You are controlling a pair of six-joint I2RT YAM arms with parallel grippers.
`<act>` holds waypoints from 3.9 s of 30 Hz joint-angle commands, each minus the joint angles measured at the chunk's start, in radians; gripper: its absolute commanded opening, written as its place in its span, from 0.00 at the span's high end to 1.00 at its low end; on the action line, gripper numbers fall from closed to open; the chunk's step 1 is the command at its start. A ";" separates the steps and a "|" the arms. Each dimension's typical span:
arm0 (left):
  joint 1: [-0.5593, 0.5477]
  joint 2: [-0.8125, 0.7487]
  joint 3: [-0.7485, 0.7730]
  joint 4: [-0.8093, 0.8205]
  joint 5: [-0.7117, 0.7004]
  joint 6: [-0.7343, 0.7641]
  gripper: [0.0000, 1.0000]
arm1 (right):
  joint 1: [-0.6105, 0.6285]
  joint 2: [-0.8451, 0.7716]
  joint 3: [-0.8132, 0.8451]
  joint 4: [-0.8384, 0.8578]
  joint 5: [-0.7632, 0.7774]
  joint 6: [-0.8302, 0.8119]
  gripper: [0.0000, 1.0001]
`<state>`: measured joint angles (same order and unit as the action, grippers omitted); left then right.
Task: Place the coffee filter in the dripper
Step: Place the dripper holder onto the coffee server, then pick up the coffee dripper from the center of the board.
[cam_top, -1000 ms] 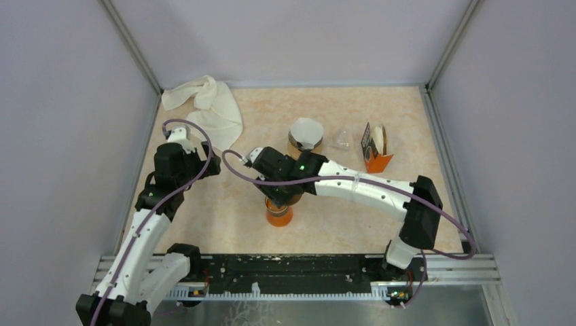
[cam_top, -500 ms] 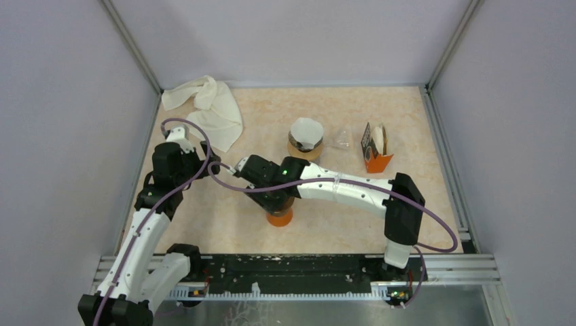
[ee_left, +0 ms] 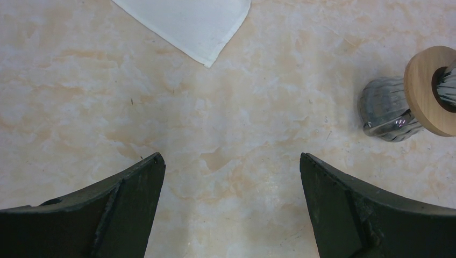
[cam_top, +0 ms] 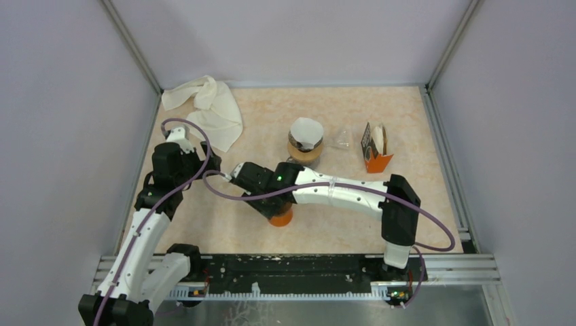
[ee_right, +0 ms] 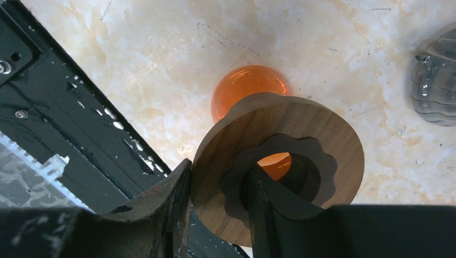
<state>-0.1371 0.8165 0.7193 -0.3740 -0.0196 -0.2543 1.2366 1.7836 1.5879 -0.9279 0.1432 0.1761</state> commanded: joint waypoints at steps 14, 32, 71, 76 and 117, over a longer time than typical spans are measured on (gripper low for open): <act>0.012 0.003 -0.008 0.029 0.027 -0.001 0.01 | 0.013 0.003 0.050 0.010 0.056 0.028 0.50; 0.016 0.012 -0.011 0.036 0.050 0.003 0.00 | -0.007 -0.273 -0.048 0.134 0.171 -0.003 0.20; 0.027 0.030 -0.017 0.059 0.155 0.019 0.01 | -1.075 -0.476 -0.547 0.797 -0.384 0.032 0.22; 0.027 0.034 -0.017 0.063 0.165 0.019 0.01 | -1.105 -0.349 -0.530 0.870 -0.415 0.040 0.25; 0.043 0.054 -0.016 0.071 0.251 0.027 0.00 | -1.122 -0.114 -0.369 0.836 -0.495 -0.012 1.00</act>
<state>-0.1020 0.8749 0.7078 -0.3321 0.1928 -0.2443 0.1146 1.7863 1.1805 -0.0856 -0.3927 0.1932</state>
